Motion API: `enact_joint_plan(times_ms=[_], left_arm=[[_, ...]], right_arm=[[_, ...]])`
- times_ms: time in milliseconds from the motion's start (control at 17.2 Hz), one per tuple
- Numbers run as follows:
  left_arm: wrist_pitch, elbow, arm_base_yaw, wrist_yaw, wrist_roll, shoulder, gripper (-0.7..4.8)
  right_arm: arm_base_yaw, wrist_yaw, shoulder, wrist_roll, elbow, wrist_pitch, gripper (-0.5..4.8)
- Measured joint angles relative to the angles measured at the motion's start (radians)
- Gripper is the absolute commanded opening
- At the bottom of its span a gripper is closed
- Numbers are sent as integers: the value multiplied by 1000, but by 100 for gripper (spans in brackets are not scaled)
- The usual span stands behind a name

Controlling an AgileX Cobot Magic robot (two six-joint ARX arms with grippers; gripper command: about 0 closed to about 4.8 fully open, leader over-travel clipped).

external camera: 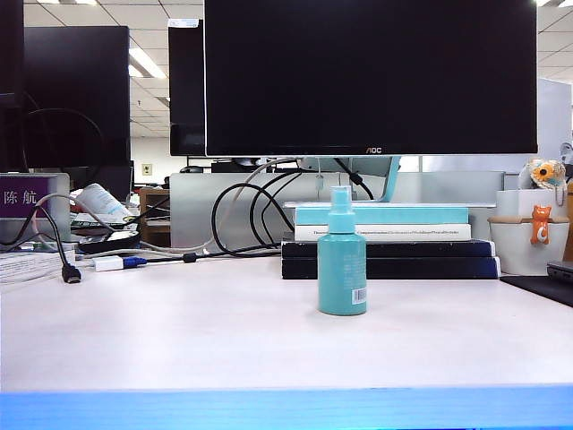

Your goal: Pick up the sprayer with the left hand and remove the lid with the right hand then place it on the table.

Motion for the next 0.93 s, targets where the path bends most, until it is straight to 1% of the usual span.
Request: enact_joint_plan(times_ms=[174, 290, 348, 406, 464, 522, 581, 639, 697, 755, 813, 871, 929], left_arm=[[0, 0, 0, 0, -54, 0, -5], [0, 0, 0, 1, -56, 0, -5], [18, 0, 0, 111, -56, 0, -5], [84, 14, 0, 201, -56, 0, -5], [135, 46, 0, 194, -56, 0, -5], [172, 84, 0, 151, -55, 5, 1], [197, 123, 0, 107, -52, 9, 81], [236, 192, 0, 69, -32, 32, 206], [245, 247, 0, 76, -7, 85, 331], [244, 294, 0, 118, 17, 153, 380], [238, 327, 0, 163, 26, 205, 390], [234, 385, 0, 255, 33, 306, 391], [245, 417, 0, 319, 38, 370, 391]], right_arm=[[0, 18, 0, 0, 0, 0, -6], [0, 62, 0, 0, 0, 0, -6], [1, 63, 0, 2, 0, 0, -6], [2, 62, 0, 3, 0, 20, -6], [2, 62, 0, 4, 0, 43, -6], [2, 63, 0, 4, 1, 70, -6], [2, 63, 0, 5, 1, 87, -6], [2, 65, 0, 5, 11, 109, -6], [2, 65, 0, 11, 32, 107, -6], [2, 66, 0, 19, 60, 101, -6], [2, 66, 0, 23, 82, 90, -6], [2, 76, 2, 27, 122, 80, -6], [2, 85, 8, 28, 143, 80, -6]])
